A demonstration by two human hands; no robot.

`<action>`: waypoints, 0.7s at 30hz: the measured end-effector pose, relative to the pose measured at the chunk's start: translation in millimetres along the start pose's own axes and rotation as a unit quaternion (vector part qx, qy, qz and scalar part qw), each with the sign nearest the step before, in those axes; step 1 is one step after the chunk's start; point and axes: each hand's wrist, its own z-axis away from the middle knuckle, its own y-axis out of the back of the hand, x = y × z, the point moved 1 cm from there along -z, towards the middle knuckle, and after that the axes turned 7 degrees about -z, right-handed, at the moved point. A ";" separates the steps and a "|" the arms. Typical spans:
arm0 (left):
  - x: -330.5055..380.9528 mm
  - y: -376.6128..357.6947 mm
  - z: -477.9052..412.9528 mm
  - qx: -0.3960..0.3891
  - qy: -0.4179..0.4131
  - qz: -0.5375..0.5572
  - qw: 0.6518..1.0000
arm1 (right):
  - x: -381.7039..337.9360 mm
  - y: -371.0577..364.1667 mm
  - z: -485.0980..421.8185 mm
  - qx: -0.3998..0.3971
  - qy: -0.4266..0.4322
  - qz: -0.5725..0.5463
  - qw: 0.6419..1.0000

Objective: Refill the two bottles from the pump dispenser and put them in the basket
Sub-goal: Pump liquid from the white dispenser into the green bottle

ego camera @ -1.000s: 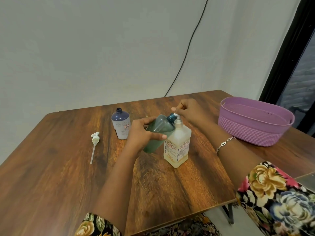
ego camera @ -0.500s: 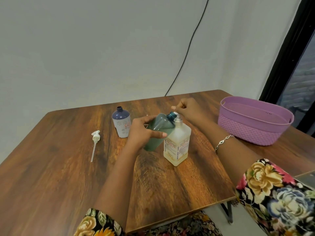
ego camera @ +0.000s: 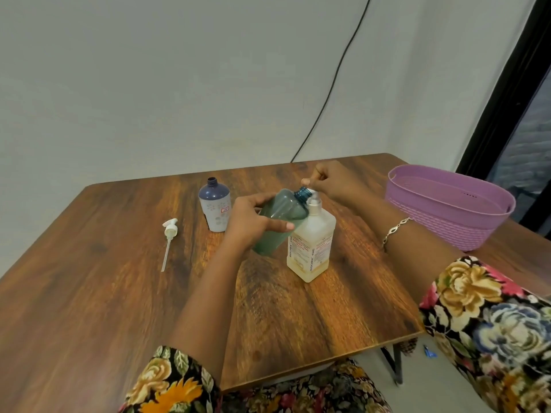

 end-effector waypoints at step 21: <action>-0.6 0.6 1.7 -0.003 0.001 0.009 1.000 | -2.6 2.0 0.7 -0.004 0.011 0.008 1.000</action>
